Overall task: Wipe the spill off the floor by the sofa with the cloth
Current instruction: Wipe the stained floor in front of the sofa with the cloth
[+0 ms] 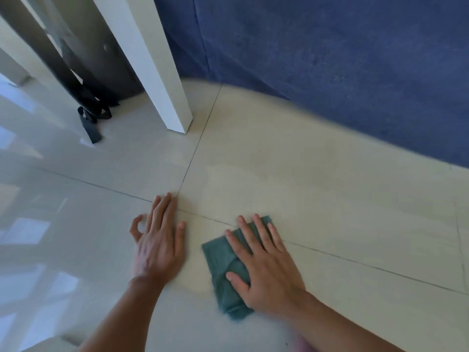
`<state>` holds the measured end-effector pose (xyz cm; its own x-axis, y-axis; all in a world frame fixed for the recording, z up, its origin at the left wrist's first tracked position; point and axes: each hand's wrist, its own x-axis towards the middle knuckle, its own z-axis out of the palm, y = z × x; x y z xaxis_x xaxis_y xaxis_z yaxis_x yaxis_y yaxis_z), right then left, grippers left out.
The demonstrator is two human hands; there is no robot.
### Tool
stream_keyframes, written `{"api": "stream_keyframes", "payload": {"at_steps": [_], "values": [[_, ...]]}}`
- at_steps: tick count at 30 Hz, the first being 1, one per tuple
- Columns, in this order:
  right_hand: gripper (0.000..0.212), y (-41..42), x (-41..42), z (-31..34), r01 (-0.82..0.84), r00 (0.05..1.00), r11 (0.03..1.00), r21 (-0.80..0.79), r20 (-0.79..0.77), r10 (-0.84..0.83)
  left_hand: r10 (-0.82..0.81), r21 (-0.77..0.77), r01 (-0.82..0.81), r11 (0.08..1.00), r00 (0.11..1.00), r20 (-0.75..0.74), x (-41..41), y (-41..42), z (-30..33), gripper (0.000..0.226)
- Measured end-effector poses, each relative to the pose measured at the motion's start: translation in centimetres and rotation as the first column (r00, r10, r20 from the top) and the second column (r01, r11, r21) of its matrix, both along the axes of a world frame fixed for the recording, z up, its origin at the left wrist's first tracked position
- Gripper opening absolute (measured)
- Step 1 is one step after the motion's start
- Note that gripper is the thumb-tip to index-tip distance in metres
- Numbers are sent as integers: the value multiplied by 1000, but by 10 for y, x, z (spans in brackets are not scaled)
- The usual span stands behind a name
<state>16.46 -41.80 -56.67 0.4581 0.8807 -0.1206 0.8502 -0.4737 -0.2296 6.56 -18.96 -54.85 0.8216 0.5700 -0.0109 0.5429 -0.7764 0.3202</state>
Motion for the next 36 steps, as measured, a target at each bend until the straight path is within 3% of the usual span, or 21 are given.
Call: {"api": "stream_keyframes", "payload": {"at_steps": [1, 3, 5, 6, 11, 15, 17, 25, 30, 36], "values": [[83, 22, 17, 2, 2, 1000, 1000, -10, 19, -2, 4, -5, -4, 1000, 1000, 20, 0, 0, 0, 59], [82, 49, 57, 8, 169, 985, 983, -75, 49, -166, 22, -9, -21, 1000, 999, 43, 1, 0, 0, 58], [80, 47, 72, 8, 338, 940, 936, -99, 89, -330, 46, -24, -45, 999, 998, 42, 1, 0, 1, 59], [78, 40, 65, 7, 346, 936, 935, -74, 97, -339, 54, -37, -53, 998, 998, 38, 0, -1, 1, 60], [70, 41, 6, -3, -14, 1000, 999, 33, -8, 14, 74, -63, -68, 996, 992, 102, -5, 4, -4, 56], [67, 108, 46, -5, -193, 980, 979, 73, -26, 195, 116, -75, -104, 992, 975, 190, -4, 8, -13, 55], [67, 142, 75, -3, -201, 978, 978, 58, -38, 203, 127, -69, -116, 991, 976, 177, -2, 9, -13, 56], [69, 198, 172, -2, 121, 993, 993, -16, 5, -121, 126, -26, -124, 992, 989, 71, 2, 8, -9, 55], [71, 166, 233, -4, 443, 896, 896, -46, 61, -440, 133, -9, -132, 991, 988, 78, 2, 6, -12, 55], [68, 172, 250, -2, 507, 862, 859, -74, 82, -501, 121, 7, -122, 992, 989, 85, 2, 6, -15, 54]]}}
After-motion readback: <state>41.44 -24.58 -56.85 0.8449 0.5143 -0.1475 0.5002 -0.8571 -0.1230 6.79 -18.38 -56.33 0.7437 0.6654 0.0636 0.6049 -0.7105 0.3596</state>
